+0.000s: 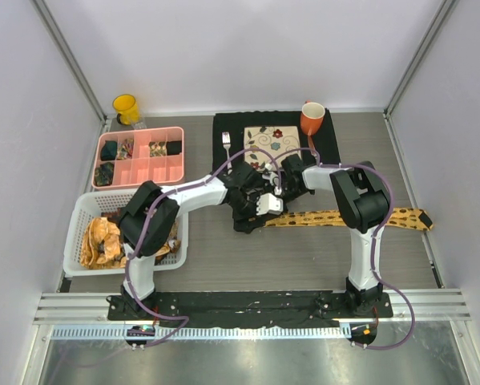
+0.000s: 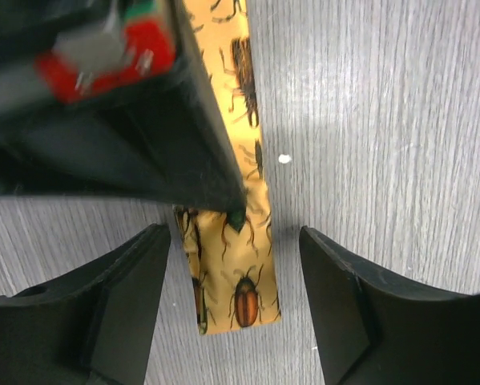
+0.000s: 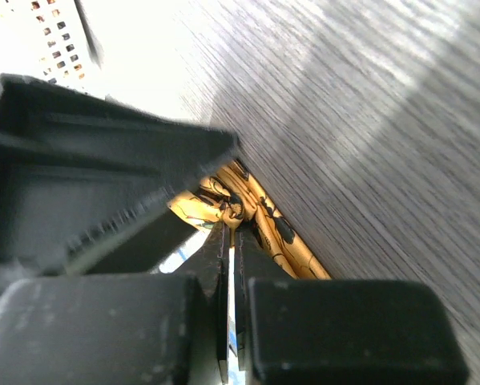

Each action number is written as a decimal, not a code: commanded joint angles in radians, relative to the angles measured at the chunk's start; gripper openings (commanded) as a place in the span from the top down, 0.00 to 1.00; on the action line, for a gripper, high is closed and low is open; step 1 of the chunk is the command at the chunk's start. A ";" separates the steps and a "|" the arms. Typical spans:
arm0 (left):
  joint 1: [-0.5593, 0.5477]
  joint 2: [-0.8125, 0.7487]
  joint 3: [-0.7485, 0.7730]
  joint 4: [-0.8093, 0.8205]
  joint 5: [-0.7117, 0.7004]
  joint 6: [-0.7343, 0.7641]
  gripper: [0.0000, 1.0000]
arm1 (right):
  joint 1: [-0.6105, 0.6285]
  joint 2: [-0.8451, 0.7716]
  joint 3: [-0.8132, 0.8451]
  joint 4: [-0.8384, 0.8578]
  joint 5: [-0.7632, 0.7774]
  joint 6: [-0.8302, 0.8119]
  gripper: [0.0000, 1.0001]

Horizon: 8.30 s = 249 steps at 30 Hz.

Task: Roll the ties
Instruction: Roll the tie at the center of the board.

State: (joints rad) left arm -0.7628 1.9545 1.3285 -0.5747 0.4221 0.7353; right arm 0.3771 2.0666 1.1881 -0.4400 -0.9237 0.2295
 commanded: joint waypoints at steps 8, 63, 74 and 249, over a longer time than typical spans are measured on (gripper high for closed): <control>0.118 -0.121 -0.126 0.075 0.135 0.067 0.28 | -0.006 0.041 0.018 -0.045 0.239 -0.091 0.99; 0.114 -0.197 -0.192 0.171 0.202 0.141 0.43 | 0.002 0.064 0.031 -0.120 0.414 -0.150 0.99; 0.071 -0.171 -0.147 0.249 0.259 0.017 0.62 | 0.002 0.070 0.036 -0.121 0.410 -0.142 0.99; -0.067 0.077 -0.041 0.042 -0.115 -0.054 0.75 | -0.076 -0.111 -0.073 0.059 -0.058 0.181 0.61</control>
State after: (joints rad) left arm -0.8215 1.9686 1.3243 -0.4572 0.3546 0.6682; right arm 0.2913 1.9549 1.1202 -0.4824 -0.9848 0.3378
